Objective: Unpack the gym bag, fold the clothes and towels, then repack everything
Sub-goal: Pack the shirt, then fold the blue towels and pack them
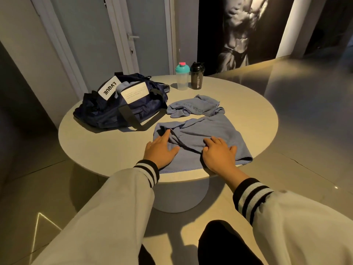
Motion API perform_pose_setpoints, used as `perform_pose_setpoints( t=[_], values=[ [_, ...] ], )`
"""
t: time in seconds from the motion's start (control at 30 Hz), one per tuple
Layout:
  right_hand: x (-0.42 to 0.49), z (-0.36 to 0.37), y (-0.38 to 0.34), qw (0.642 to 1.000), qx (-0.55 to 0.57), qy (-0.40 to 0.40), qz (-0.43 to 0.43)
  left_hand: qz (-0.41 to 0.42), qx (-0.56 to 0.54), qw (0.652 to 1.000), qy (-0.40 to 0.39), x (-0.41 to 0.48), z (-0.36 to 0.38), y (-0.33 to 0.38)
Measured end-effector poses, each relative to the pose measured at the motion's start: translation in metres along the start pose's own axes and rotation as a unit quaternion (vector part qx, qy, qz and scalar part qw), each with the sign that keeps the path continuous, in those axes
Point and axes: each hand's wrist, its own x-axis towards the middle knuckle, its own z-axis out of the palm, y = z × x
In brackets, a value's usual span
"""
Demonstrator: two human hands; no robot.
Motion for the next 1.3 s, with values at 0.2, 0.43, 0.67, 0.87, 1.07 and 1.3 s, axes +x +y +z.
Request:
perform_pose_setpoints(
  t=[0.2, 0.43, 0.67, 0.87, 1.07, 1.3],
  values=[
    [0.004, -0.002, -0.026, 0.992, 0.047, 0.041, -0.113, 0.001, -0.075, 0.997, 0.02, -0.01, -0.004, -0.019],
    [-0.001, 0.019, -0.069, 0.99, 0.081, 0.03, -0.111, 0.007, 0.008, 0.999, 0.039, -0.029, -0.01, -0.038],
    [-0.02, 0.013, -0.058, 0.945, 0.212, -0.026, -0.246, -0.02, -0.03, 0.996, 0.08, -0.033, -0.011, -0.033],
    [-0.021, 0.014, -0.058, 0.945, 0.267, -0.015, -0.187, 0.003, -0.024, 0.996, 0.08, -0.04, -0.009, -0.031],
    [-0.016, 0.023, -0.068, 0.983, 0.04, -0.008, -0.18, 0.027, -0.025, 0.998, 0.052, -0.045, -0.01, -0.026],
    [-0.02, 0.014, -0.067, 0.97, 0.071, -0.028, -0.23, -0.021, -0.073, 0.996, 0.048, -0.039, -0.017, -0.008]
  ],
)
